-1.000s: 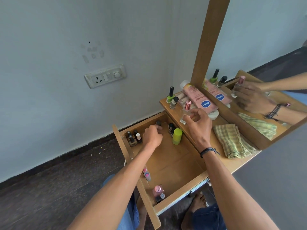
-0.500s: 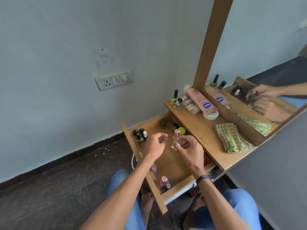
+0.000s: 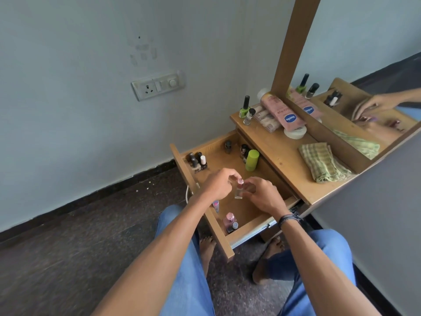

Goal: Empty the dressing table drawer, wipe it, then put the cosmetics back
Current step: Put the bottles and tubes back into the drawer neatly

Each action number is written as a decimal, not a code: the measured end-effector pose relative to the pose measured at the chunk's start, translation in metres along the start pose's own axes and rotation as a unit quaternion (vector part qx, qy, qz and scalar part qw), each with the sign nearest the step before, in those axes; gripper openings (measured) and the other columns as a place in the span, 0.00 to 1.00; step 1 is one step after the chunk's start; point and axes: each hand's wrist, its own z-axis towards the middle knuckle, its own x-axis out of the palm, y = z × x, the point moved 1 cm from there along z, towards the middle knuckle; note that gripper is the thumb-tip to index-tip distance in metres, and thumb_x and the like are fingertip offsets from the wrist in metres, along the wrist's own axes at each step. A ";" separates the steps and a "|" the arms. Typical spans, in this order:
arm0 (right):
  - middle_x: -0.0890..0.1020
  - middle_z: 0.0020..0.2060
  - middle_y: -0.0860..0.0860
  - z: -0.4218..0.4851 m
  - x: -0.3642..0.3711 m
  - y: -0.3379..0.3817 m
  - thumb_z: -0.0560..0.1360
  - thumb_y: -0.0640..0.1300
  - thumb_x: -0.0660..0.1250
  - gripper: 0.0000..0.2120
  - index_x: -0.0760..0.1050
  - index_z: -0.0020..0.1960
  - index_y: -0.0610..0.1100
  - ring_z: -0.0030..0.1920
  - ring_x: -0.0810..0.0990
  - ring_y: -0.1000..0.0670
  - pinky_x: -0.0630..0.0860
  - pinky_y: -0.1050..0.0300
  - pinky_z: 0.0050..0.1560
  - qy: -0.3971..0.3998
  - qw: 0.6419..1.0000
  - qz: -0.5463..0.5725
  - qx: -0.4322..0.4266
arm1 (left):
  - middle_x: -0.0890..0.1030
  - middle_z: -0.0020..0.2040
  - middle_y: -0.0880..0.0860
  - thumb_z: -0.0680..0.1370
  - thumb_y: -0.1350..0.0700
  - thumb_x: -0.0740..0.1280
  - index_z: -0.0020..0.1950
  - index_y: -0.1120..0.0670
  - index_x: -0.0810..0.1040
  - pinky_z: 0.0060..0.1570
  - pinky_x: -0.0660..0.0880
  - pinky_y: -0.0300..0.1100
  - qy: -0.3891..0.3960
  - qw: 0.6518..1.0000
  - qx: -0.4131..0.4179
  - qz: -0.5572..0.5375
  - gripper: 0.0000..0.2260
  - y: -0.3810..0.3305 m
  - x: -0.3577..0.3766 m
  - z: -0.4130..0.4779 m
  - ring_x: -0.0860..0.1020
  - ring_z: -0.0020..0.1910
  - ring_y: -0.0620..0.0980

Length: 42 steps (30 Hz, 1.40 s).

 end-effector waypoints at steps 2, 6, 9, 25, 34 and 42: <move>0.85 0.48 0.57 -0.001 -0.001 0.002 0.73 0.47 0.77 0.11 0.82 0.55 0.55 0.49 0.83 0.54 0.79 0.55 0.52 0.038 0.999 -0.003 -0.006 | 0.83 0.52 0.49 0.78 0.69 0.59 0.57 0.48 0.84 0.31 0.68 0.34 0.001 0.999 0.023 0.042 0.20 -0.002 -0.003 -0.007 0.75 0.35 0.42; 0.81 0.44 0.61 -0.006 -0.006 0.007 0.73 0.46 0.77 0.12 0.79 0.54 0.54 0.48 0.83 0.54 0.78 0.55 0.53 0.105 0.994 -0.016 -0.018 | 0.84 0.54 0.46 0.78 0.69 0.59 0.58 0.50 0.83 0.45 0.77 0.39 0.003 0.998 0.031 0.062 0.20 0.002 -0.007 -0.019 0.82 0.49 0.47; 0.81 0.44 0.62 -0.010 -0.007 0.008 0.72 0.45 0.78 0.14 0.80 0.55 0.53 0.48 0.84 0.56 0.79 0.57 0.53 0.149 0.988 -0.019 -0.021 | 0.85 0.54 0.46 0.79 0.68 0.59 0.57 0.50 0.84 0.54 0.79 0.44 0.008 0.998 0.028 0.046 0.19 0.009 -0.007 -0.027 0.82 0.53 0.46; 0.85 0.47 0.58 -0.024 -0.016 0.012 0.72 0.33 0.65 0.20 0.84 0.50 0.56 0.49 0.82 0.53 0.77 0.59 0.49 0.248 0.965 -0.075 -0.034 | 0.85 0.53 0.42 0.81 0.65 0.60 0.55 0.47 0.84 0.39 0.72 0.30 0.057 0.996 0.037 0.060 0.17 0.005 -0.002 -0.054 0.78 0.41 0.34; 0.82 0.43 0.59 -0.028 -0.014 0.016 0.75 0.37 0.67 0.14 0.83 0.46 0.56 0.44 0.79 0.55 0.73 0.58 0.45 0.243 0.968 -0.060 -0.037 | 0.81 0.64 0.49 0.79 0.66 0.57 0.52 0.46 0.84 0.37 0.70 0.39 0.092 0.989 0.035 0.107 0.20 0.003 0.000 -0.057 0.78 0.44 0.45; 0.84 0.47 0.56 -0.032 -0.007 0.013 0.75 0.41 0.67 0.10 0.83 0.48 0.55 0.47 0.82 0.51 0.80 0.49 0.51 0.211 0.972 -0.086 -0.050 | 0.81 0.63 0.50 0.79 0.63 0.60 0.51 0.41 0.85 0.55 0.73 0.49 0.101 0.986 0.034 0.126 0.19 0.007 0.005 -0.054 0.75 0.63 0.53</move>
